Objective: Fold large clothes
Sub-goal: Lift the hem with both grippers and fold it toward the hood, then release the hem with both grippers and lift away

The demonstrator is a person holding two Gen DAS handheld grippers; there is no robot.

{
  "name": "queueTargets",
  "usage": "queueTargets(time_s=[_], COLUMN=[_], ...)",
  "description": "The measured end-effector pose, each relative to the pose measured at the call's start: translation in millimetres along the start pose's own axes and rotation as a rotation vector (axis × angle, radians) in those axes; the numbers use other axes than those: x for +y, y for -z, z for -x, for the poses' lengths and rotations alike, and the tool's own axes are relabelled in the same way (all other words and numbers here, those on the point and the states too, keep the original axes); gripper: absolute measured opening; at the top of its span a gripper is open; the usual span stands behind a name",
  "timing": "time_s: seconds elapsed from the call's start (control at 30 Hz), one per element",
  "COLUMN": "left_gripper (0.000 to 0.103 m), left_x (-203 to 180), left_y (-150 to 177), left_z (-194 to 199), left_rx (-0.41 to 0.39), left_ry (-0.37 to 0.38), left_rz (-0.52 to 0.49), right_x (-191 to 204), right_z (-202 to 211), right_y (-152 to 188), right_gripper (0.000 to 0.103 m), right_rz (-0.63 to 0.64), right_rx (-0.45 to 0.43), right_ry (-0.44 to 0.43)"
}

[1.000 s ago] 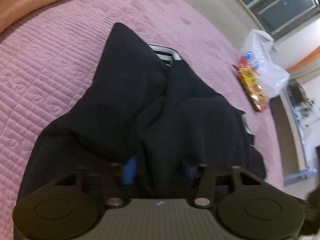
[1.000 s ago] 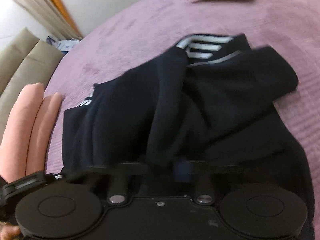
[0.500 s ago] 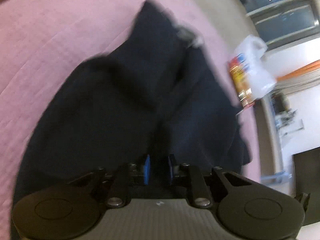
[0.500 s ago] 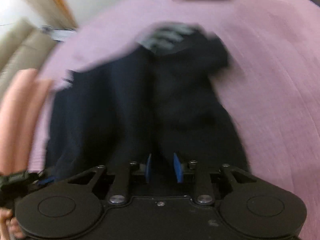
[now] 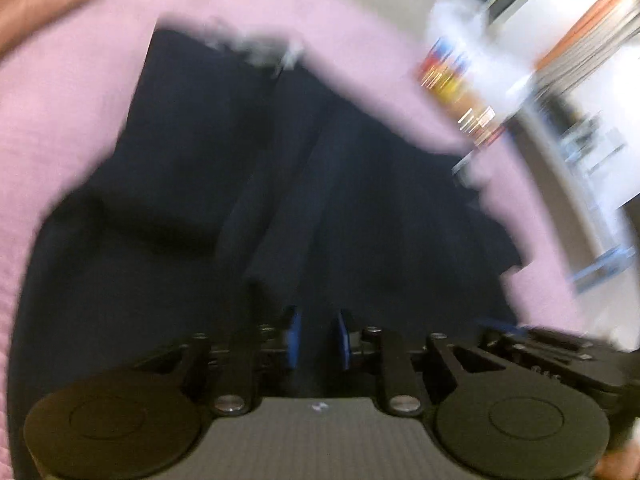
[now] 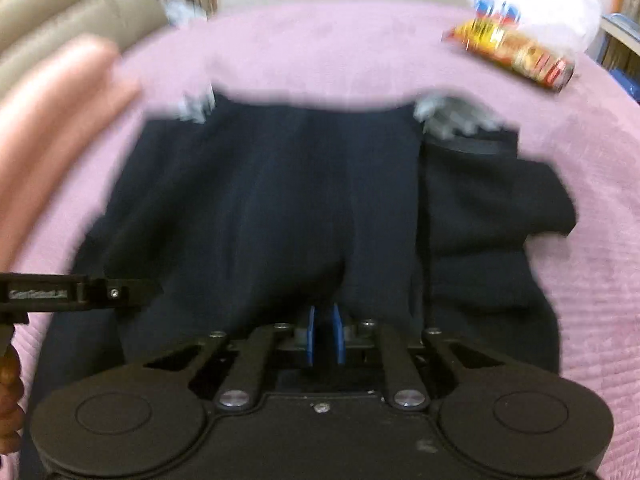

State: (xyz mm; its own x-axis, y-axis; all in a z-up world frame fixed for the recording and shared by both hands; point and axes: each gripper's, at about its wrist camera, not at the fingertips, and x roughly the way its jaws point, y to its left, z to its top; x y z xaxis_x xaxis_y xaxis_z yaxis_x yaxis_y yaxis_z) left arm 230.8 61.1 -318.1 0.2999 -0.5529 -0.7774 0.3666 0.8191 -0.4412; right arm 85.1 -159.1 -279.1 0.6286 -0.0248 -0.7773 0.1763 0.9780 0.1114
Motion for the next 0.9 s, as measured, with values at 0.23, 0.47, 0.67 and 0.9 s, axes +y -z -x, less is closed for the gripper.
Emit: queueTargets(time_s=[0.23, 0.47, 0.67, 0.9], left_gripper=[0.009, 0.018, 0.022, 0.027], left_x=[16, 22, 61, 100], left_y=[16, 100, 157, 179], left_z=[41, 133, 191, 197], left_rx=[-0.046, -0.020, 0.035, 0.119], left_ry=[0.025, -0.058, -0.135, -0.101], left_rz=[0.081, -0.007, 0.082, 0.206], right_x=[-37, -67, -97, -118], right_z=[64, 129, 169, 173], right_y=[-1, 82, 154, 198], right_gripper=[0.025, 0.053, 0.069, 0.073], right_rz=[-0.165, -0.169, -0.340, -0.511], right_rx=[-0.085, 0.009, 0.093, 0.184], right_ry=[-0.119, 0.001, 0.043, 0.040])
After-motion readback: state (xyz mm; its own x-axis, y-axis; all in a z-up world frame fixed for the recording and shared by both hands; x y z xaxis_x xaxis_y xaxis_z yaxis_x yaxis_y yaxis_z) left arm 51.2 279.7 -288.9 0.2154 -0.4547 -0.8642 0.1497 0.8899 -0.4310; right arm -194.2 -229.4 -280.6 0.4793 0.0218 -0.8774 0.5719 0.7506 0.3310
